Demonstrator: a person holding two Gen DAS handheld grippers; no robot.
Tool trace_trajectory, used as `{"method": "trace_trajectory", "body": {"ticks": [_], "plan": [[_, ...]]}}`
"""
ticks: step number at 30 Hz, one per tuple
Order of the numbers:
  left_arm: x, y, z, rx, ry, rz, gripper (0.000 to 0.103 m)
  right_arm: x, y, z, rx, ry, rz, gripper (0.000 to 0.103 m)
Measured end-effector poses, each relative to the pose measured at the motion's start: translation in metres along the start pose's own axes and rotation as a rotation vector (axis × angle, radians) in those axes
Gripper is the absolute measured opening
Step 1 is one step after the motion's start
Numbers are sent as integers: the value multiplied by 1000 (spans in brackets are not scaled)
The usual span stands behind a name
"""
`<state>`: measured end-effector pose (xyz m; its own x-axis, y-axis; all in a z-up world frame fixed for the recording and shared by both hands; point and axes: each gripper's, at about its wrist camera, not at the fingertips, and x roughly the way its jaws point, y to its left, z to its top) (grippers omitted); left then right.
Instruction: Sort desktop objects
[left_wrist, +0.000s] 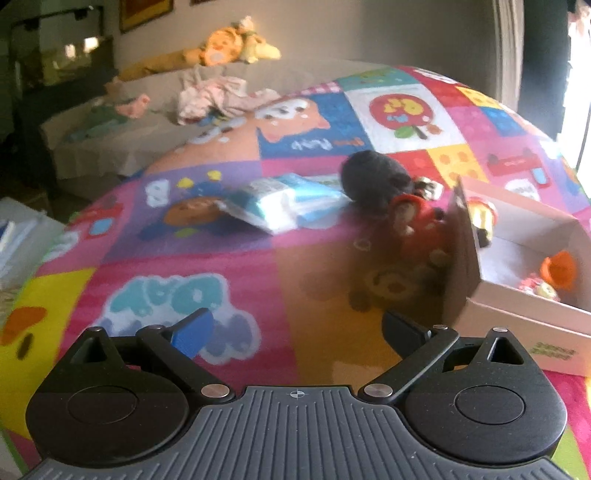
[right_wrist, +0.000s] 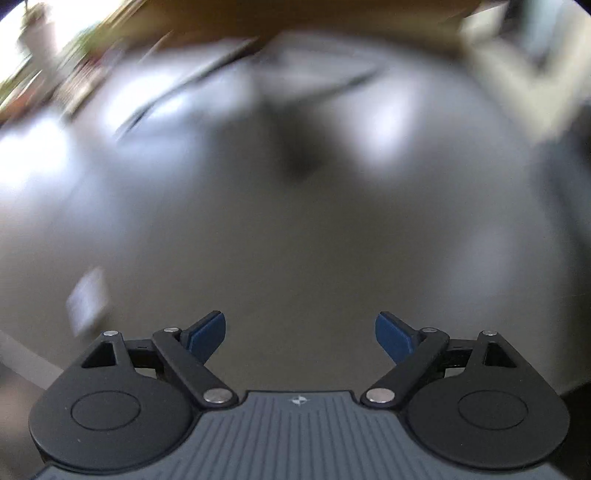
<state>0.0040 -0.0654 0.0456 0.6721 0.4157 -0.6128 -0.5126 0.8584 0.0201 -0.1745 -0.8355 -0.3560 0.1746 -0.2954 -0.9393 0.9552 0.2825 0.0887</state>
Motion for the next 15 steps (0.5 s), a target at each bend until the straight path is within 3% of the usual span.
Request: {"method": "trace_trajectory", "body": {"ticks": [2,6,9,13,15], "plan": [[-1,1,6,3,-29,73,101,34,59,0,-66,54,79,89],[-2,8,16,-21,-62,223,101,75,150,20,-164,37,161,89],[-1,10,18,-27,-60,317,101,106,201,34,-247,16,103,89],[-3,6,18,-21,-40,395,101,154,237,43,-299,30,38,89],[-6,2,19,1,-39,418,101,162,245,39,-353,22,16,80]]}}
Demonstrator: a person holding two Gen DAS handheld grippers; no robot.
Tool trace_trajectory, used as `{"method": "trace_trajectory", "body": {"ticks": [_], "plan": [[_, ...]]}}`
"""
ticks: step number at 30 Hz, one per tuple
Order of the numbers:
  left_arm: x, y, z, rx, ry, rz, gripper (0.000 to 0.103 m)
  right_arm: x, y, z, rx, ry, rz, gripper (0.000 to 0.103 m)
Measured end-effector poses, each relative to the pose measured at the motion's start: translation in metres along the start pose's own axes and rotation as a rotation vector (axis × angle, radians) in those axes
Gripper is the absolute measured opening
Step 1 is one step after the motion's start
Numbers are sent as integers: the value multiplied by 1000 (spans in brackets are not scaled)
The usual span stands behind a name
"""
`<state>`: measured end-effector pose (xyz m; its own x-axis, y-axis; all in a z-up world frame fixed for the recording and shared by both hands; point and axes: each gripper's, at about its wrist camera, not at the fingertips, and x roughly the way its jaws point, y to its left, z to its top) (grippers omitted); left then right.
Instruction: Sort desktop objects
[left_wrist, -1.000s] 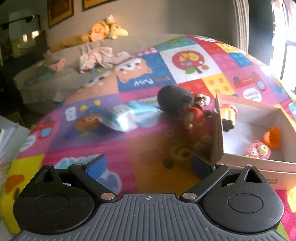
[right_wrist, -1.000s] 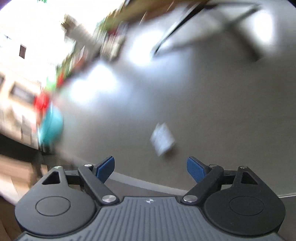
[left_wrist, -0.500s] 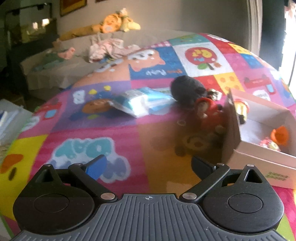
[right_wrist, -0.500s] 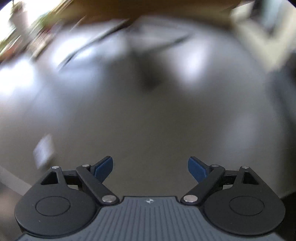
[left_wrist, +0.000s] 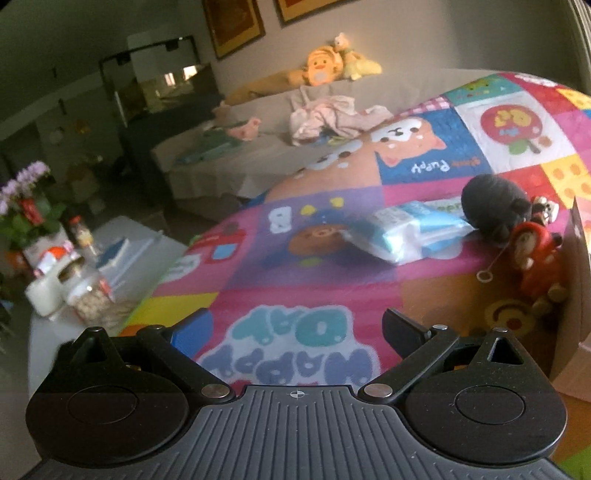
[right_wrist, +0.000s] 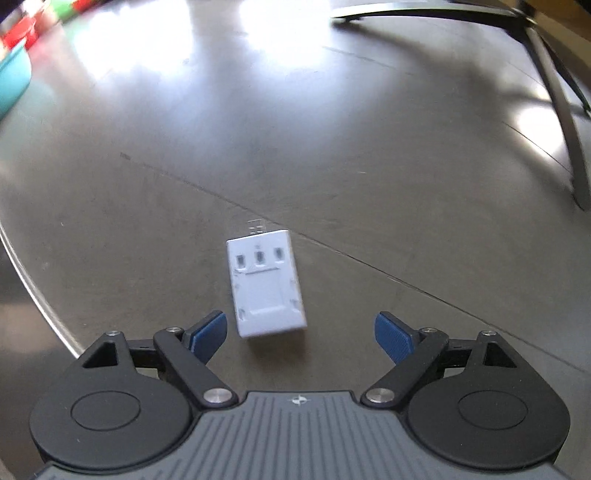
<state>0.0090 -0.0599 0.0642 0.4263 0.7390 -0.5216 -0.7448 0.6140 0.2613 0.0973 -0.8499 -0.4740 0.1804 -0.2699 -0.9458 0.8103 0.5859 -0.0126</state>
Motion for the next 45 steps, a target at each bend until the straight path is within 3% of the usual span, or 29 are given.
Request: {"method": "trace_trajectory", "body": {"ticks": [2,5,8,12,15,18,25,31,37,39,42,45], "plan": [[-4,-3,2,18,-14,14,101,9,9,4,-51,-8,-40,70],[-7,-9,6,42,-36,24,101,19,7,3,-56,7,-62,67],[-8,-15,6,62,-49,4,101,17,3,1,-51,20,-45,50],[-11,-20,6,89,-73,-55,101,-13,-11,-7,5,-5,19,49],[-10,-24,5,108,-86,-113,101,-68,-38,-22,63,-62,95,48],[-9,-30,1,150,-121,-198,101,-138,-66,-50,55,-119,115,48],[-15,-39,-1,173,-205,-517,101,-330,-110,-112,-89,-231,175,48],[-2,-32,-3,81,-164,-739,101,-503,-121,-157,-214,-275,259,48],[16,33,-2,-79,-104,-804,101,-646,-76,-207,-468,-316,294,48],[26,52,-2,-60,-49,-821,101,-673,-47,-221,-549,-312,360,13],[35,64,-9,10,-10,-831,103,-715,-1,-249,-731,-356,458,13],[39,72,-22,-29,35,-874,103,-739,53,-260,-820,-394,570,13]]}}
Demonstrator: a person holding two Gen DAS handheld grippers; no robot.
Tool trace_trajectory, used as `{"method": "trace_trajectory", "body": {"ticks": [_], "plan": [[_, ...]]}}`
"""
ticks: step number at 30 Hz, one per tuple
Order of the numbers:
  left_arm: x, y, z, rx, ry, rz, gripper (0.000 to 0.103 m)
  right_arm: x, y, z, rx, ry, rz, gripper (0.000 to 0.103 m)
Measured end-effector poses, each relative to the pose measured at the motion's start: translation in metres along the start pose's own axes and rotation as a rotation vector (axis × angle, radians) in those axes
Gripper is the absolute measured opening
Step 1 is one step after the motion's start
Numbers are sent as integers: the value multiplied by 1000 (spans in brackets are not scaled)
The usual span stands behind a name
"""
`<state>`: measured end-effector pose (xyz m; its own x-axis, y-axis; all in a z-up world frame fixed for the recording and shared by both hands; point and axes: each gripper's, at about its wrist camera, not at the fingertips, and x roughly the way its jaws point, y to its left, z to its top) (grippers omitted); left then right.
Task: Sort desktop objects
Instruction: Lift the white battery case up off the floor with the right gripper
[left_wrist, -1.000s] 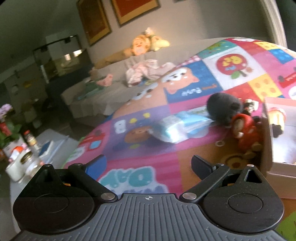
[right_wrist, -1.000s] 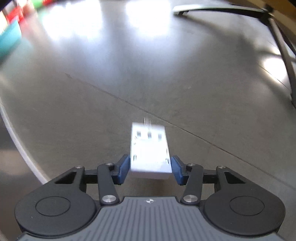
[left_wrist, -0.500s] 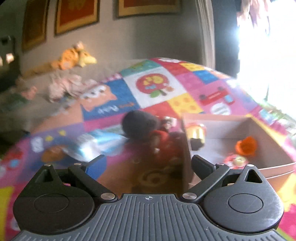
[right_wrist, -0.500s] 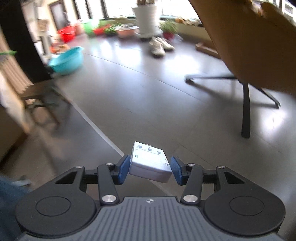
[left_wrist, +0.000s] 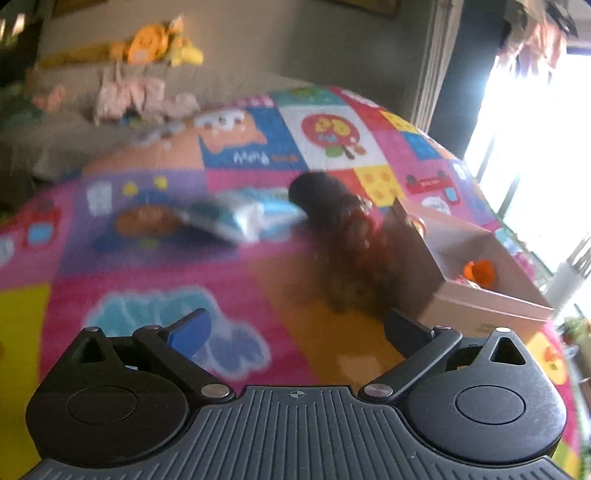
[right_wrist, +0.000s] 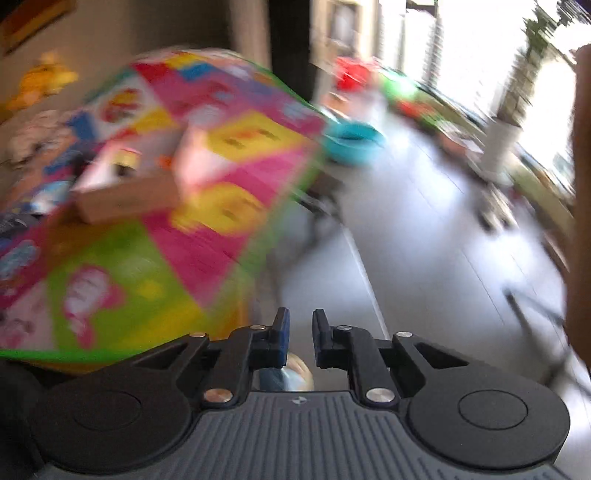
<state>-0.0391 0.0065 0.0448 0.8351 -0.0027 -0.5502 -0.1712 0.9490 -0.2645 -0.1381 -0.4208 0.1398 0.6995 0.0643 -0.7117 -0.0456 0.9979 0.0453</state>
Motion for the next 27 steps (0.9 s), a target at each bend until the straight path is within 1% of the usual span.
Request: {"method": "trace_trajectory", "body": {"ticks": [1,2,4,6,8,10,11,12,13,14,15,17,20,23,26,27], "plan": [[-3,1,-3,-5,-3,-46,103,4,13,10,-25,-10,36,13],[-6,1,-5,5,-20,-64,103,8,26,19,-63,-23,66,13],[-10,-4,-9,57,-57,-62,103,19,37,27,-127,-41,90,13],[-9,-8,-11,77,-71,-59,103,22,38,28,-145,-52,92,13],[-6,-10,-12,63,-69,-62,103,23,15,18,-88,-59,92,13],[-2,-13,-13,45,-71,-58,103,25,-19,0,4,-60,73,17],[-1,-13,-12,39,-73,-52,103,39,-43,-17,46,-59,53,25],[-1,-13,-11,35,-76,-39,103,45,-62,-33,102,-53,27,37],[0,-14,-10,32,-78,-15,103,57,-80,-53,151,-39,10,42],[1,-13,-8,27,-77,9,103,67,-97,-75,206,-12,-3,49],[1,-13,-7,22,-73,28,103,80,-114,-96,264,24,-15,50],[2,-15,-4,5,-61,63,103,115,-146,-144,392,125,-24,50],[3,-22,-1,-3,-49,109,103,181,-182,-222,569,322,-20,50],[5,-31,1,17,-43,168,103,244,-202,-301,691,525,-33,50],[6,-38,4,22,-49,230,103,290,-207,-363,789,645,-6,50],[8,-41,6,21,-41,247,103,306,-205,-381,824,688,22,50]]}}
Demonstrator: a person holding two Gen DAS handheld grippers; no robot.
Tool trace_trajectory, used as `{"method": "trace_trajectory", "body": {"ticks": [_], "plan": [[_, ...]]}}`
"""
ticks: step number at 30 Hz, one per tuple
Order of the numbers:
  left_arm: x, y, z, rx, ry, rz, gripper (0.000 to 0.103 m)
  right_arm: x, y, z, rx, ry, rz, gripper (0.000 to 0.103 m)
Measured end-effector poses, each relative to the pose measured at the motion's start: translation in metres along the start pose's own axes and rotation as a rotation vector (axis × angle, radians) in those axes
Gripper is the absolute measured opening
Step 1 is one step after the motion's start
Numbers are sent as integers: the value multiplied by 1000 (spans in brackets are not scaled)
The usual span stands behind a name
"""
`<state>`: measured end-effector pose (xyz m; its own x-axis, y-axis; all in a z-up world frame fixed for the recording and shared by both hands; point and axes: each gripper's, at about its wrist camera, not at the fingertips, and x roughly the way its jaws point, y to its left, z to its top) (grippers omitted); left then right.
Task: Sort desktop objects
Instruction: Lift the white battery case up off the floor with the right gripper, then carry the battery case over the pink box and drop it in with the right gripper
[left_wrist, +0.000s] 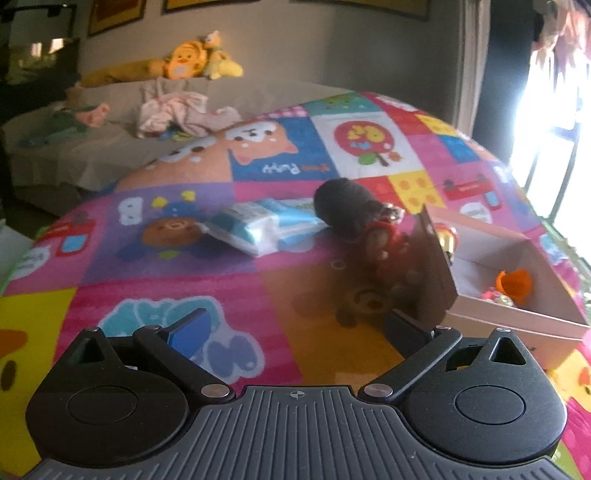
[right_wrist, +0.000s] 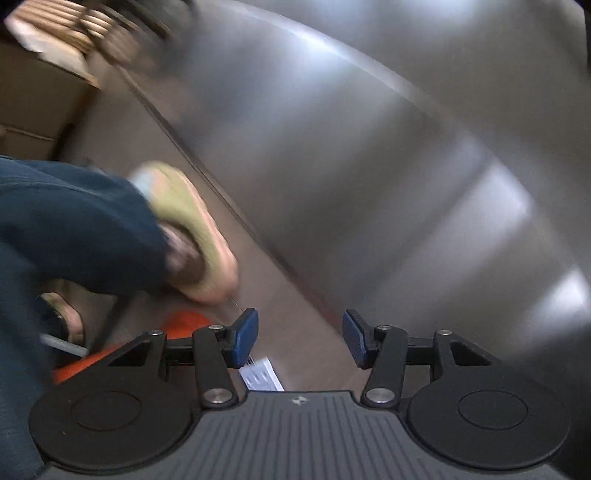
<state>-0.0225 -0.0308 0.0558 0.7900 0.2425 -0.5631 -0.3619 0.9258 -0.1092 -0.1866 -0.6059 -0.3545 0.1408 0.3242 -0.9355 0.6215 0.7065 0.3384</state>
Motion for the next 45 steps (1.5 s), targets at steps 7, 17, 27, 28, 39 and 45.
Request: {"method": "trace_trajectory", "body": {"ticks": [7,17,27,28,39,45], "plan": [[2,-10,1,32,14,24,103,145,28,-31,-51,351,0,55],[-2,1,-1,15,-4,28,103,210,99,-55,-402,494,-116,71],[-3,1,-3,25,0,5,103,183,96,-48,-440,419,-226,48],[-4,1,-4,24,-3,-4,103,172,89,-43,-412,413,-215,48],[4,4,-11,-49,-10,-211,103,-134,65,-8,-284,-11,-57,48],[-4,5,-9,-65,-32,-314,103,-321,130,-57,-493,-327,49,48]]}}
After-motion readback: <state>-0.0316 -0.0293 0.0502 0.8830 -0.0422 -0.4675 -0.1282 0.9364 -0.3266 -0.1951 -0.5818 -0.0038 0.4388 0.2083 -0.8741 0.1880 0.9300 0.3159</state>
